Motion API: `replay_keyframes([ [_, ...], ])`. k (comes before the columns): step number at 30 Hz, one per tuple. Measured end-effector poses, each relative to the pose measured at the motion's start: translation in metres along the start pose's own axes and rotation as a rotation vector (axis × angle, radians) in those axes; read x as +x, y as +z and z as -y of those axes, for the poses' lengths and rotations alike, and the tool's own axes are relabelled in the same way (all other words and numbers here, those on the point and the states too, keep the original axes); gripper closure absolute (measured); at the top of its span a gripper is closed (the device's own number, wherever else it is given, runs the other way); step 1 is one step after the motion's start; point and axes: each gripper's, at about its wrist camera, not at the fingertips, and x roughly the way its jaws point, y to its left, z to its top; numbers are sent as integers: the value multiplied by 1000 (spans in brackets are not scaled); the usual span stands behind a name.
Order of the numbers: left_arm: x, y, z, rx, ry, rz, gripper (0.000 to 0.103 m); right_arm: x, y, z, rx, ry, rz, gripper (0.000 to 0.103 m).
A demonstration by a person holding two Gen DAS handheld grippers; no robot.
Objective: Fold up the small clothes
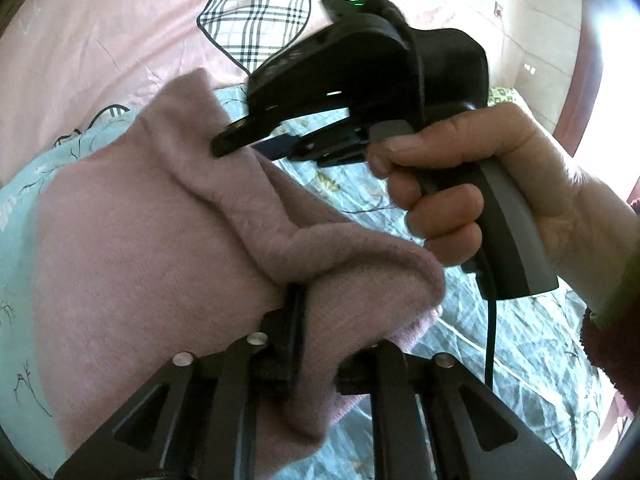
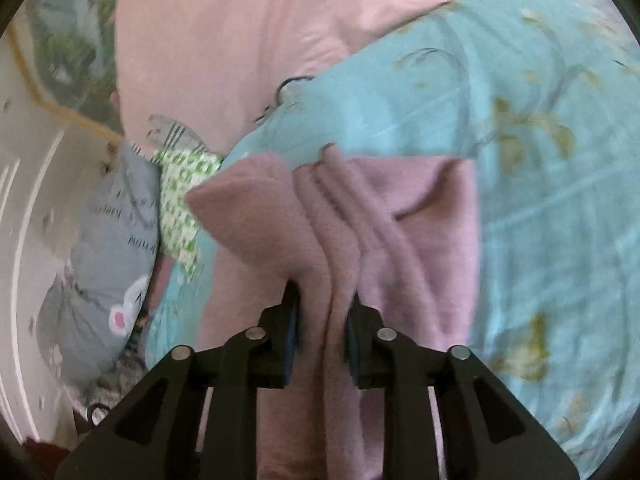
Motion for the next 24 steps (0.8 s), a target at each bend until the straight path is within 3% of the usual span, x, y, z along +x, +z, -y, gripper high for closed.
replay_keyframes([
  [4,-8,-9,-1,-20,-50,-18,74,-27,-9,5,5,-112,79,79],
  [6,-16,-14,4,-26,-87,-21,65,-39,-18,4,5,-131,107,73],
  [8,-32,-22,6,-31,-118,-20,60,-50,-28,2,15,-124,134,35],
  [10,-46,-24,-3,-48,-139,-16,53,-58,-36,1,13,-104,158,23],
  [15,-80,-25,-40,-138,-119,16,38,-53,-54,-2,9,-88,123,23],
  [17,-90,-25,-68,-232,-117,21,36,-48,-58,-5,-8,-105,113,23],
  [21,-96,-23,-124,-418,-94,39,23,-41,-60,-10,-50,-127,91,20],
  [24,-79,-21,-166,-541,-118,5,22,-32,-57,-13,-92,-178,64,17],
])
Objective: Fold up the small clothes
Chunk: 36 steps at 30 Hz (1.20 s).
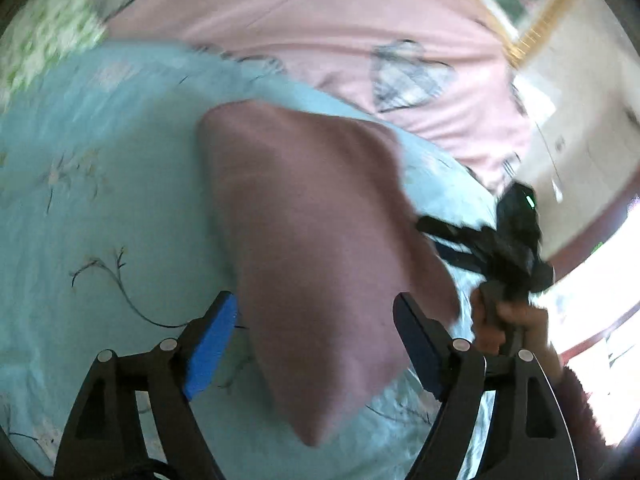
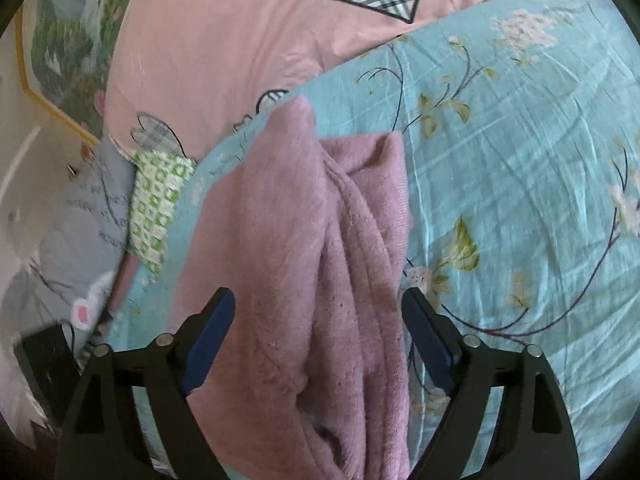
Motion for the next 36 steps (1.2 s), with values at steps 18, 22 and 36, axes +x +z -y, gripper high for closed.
replay_keyframes([
  [18,86,21,-48,-183,-228,-138,58,38,-13,14,99,115,-164,66],
  [22,38,22,-44,-132,-220,-66,61,17,-23,-15,117,221,-88,69],
  [36,-100,-59,-118,-128,-129,66,61,65,-108,-123,4,438,-124,70],
])
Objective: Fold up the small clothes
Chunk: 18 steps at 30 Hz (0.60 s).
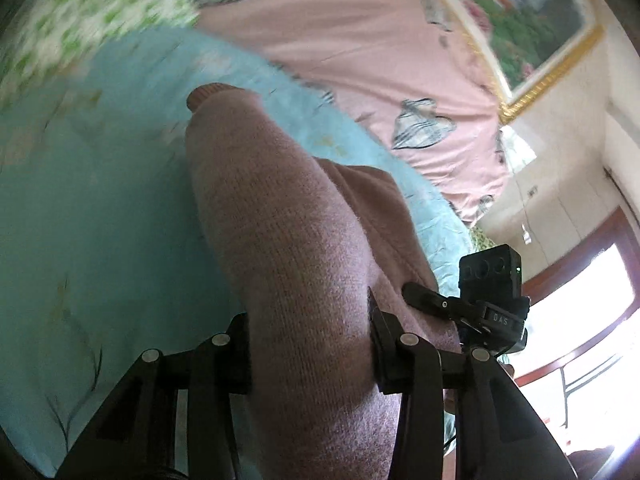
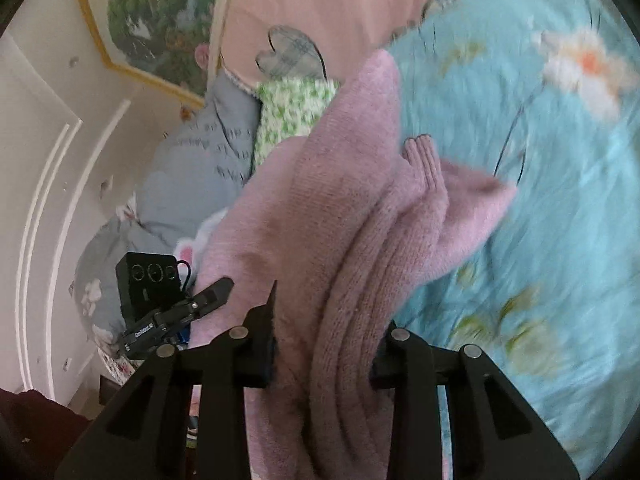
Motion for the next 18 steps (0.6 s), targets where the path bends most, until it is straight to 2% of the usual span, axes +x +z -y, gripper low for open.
replay_keyframes([
  [3,13,-15,-23,-48,14,-37,60,20,-11,10,32,-53,-48,70],
  [5,22,-19,-35,-70,-3,-48,58,23,-15,18,42,-87,-60,69],
  [8,22,-20,-45,-110,-47,-58,52,22,-19,24,63,-95,-53,68],
  [13,18,-19,-55,-125,-48,-71,42,26,-19,22,72,-123,-38,63],
  [18,9,-20,-60,-125,-27,-79,35,14,-21,8,52,-219,8,51],
])
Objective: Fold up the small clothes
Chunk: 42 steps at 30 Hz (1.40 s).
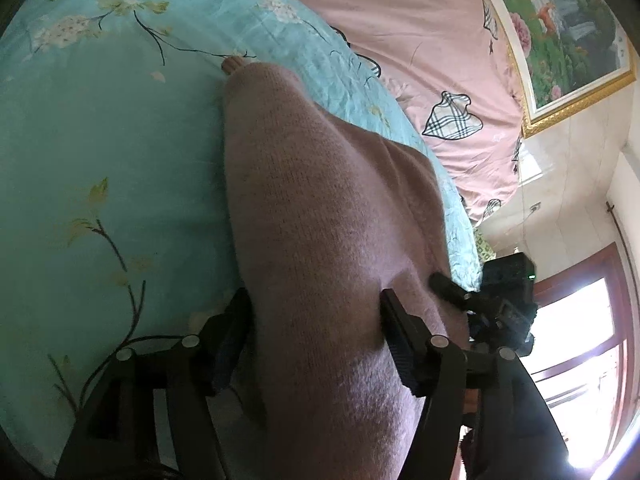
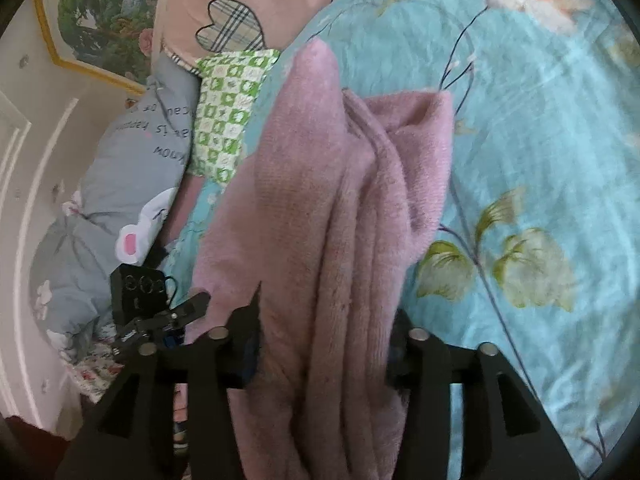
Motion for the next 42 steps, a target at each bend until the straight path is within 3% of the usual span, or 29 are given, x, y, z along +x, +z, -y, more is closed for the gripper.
replay_keyframes([
  [6,-17,29,-13,-6,49,46,29,-38,7,-15,-32,-68,115,49],
  [10,-19,80,-41,-95,75,84,29,-50,3,-27,-52,-21,162,49],
  [14,-8,129,-67,-215,32,80,29,-47,-6,-43,-84,30,157,49],
  [17,11,152,-70,-202,77,37,30,-42,-10,-51,-99,49,137,49],
  [22,32,164,-64,-144,108,-2,31,-39,-14,-53,-106,66,120,49],
  [23,34,166,-63,-138,104,-1,36,-37,-15,-53,-104,71,115,49],
  [25,40,169,-62,-129,90,-14,59,-34,-16,-53,-104,71,106,49],
  [26,46,170,-60,-123,84,-33,83,-33,-18,-52,-105,69,104,49],
  [27,52,169,-56,-114,86,-45,96,-32,-18,-51,-103,68,102,49],
  [32,57,174,-24,44,174,4,101,-34,-20,-44,-91,72,107,51],
  [36,54,195,-9,80,198,54,101,-41,-20,-43,-90,68,119,53],
  [42,69,199,-7,121,287,28,101,-48,-15,-37,-63,47,154,53],
])
